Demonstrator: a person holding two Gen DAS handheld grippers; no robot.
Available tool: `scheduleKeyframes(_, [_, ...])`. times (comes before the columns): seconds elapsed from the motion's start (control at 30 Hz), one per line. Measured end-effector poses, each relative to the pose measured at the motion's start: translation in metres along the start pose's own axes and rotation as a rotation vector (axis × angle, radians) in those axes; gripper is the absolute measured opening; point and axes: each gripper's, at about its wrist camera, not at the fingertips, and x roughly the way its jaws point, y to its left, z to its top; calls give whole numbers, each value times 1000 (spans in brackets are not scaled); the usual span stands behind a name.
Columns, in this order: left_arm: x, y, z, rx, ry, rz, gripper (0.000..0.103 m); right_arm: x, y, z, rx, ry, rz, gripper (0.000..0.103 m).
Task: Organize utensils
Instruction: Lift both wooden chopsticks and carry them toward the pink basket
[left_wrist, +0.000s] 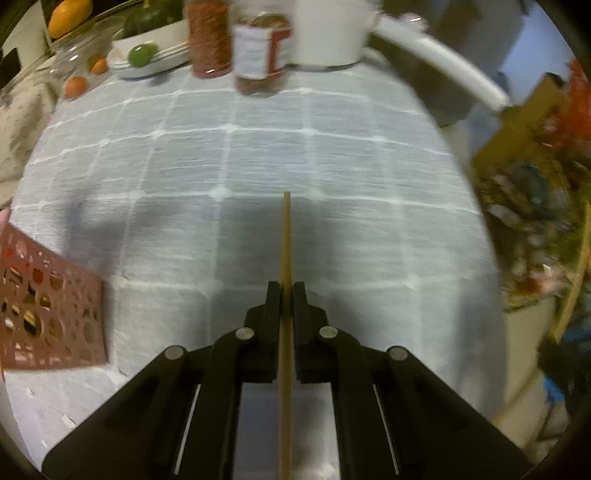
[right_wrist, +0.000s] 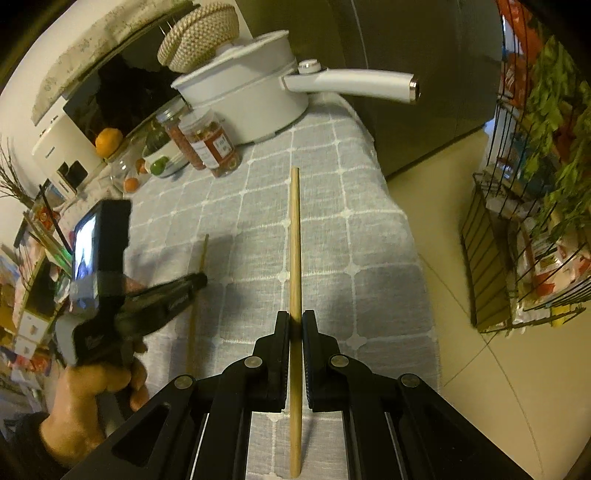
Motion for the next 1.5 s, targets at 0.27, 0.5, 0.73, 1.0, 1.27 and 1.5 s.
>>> scheduleKeyframes(0.27, [-73, -14, -28, 131, -112, -122, 7, -28, 6, 3, 3, -82, -1, 7])
scheduleKeyframes(0.5, [-143, -8, -49, 214, -240, -180, 7, -55, 22, -2, -36, -158, -12, 7])
scheduleKeyframes(0.73, [-186, 17, -57, 231, -327, -206, 7, -84, 47, -3, -92, -232, 30, 7])
scheduleKeyframes(1.0, [-248, 49, -61, 232, -495, -228, 7, -106, 80, 7, -151, -305, 66, 7])
scheduleKeyframes(1.27, [-286, 95, -54, 163, -651, -212, 7, -115, 114, 10, -195, -340, 127, 7])
scheduleKeyframes(1.5, [-287, 130, -47, 106, -731, -160, 7, -107, 144, 11, -230, -336, 162, 7])
